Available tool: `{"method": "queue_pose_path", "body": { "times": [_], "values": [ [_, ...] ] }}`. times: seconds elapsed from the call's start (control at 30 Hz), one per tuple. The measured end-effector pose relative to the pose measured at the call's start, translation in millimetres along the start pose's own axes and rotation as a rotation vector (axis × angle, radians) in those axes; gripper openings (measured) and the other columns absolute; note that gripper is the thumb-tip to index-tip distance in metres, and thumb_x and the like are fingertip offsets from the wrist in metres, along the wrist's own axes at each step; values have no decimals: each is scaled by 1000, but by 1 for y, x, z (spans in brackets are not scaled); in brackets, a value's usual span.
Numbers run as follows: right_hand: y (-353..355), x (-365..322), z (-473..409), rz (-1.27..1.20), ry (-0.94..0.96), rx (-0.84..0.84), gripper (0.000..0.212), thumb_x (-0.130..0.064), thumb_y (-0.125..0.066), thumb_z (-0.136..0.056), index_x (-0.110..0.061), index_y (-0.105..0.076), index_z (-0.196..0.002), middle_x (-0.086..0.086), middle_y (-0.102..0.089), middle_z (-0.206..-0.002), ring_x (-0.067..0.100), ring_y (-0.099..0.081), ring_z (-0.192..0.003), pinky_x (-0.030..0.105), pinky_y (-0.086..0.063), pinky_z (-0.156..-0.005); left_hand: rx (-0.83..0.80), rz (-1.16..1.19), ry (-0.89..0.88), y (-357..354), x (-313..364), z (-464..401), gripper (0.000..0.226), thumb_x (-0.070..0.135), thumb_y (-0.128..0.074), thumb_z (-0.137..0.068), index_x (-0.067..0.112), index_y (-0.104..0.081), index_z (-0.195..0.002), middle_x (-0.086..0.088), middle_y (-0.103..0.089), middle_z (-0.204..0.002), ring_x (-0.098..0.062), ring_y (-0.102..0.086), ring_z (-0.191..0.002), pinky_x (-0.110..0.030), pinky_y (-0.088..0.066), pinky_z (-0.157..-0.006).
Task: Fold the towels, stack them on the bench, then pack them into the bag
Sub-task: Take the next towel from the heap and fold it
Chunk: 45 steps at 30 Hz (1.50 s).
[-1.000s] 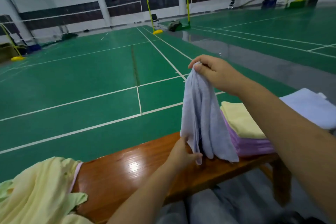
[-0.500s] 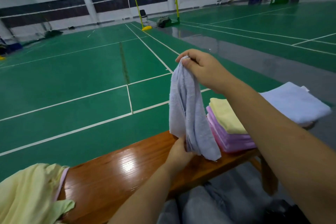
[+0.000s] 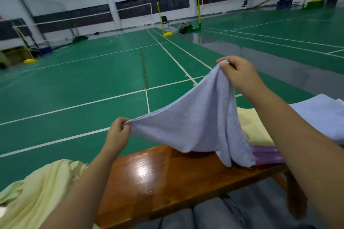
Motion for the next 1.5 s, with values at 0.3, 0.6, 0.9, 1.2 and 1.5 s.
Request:
{"method": "queue_pose_path", "body": {
  "times": [0.3, 0.6, 0.9, 1.2, 1.5],
  "values": [
    [-10, -4, -24, -195, -19, 51, 15, -16, -55, -95, -10, -64, -105, 9, -64, -96, 17, -59, -88, 37, -51, -83, 275, 53, -196, 121, 50, -41, 11, 15, -53, -97, 8, -61, -93, -4, -53, -78, -18, -44, -75, -27, -33, -60],
    [-22, -18, -29, -286, -42, -42, 12, -16, -52, -97, -16, -62, -92, -1, -62, -82, 8, -59, -72, 26, -52, -68, 161, 551, -92, 147, 45, -26, 23, 25, -45, -101, 16, -51, -80, 0, -42, -75, -10, -39, -68, -26, -40, -61],
    [-5, -19, -6, -607, -150, -274, 34, -37, -68, -68, -11, -65, -91, -2, -68, -76, 10, -61, -66, 21, -56, -62, 146, 768, -6, 146, 38, -15, 27, 26, -47, -99, 20, -64, -79, 8, -62, -67, -5, -55, -60, -18, -48, -53],
    [-75, 28, 20, -633, -703, -219, 10, -4, -55, -93, 2, -61, -88, 11, -66, -76, 13, -65, -59, 20, -55, -49, 97, 858, 620, 72, -10, -4, 27, 33, -57, -95, 7, -62, -89, -12, -66, -97, -22, -63, -80, -36, -51, -66],
    [-150, 3, 134, -292, -403, -296, 7, -15, -62, -90, -12, -68, -90, -12, -58, -54, -1, -50, -46, 19, -42, -50, -58, 643, 495, -19, 31, 102, 30, 30, -57, -96, 5, -57, -78, -11, -52, -66, -17, -52, -57, -29, -44, -51]
  ]
}}
Point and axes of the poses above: each hand's wrist, its own z-axis away from the middle knuckle, its own y-axis out of the back of the hand, x = y × z, the point moved 1 cm from there along -z, towards the middle knuckle
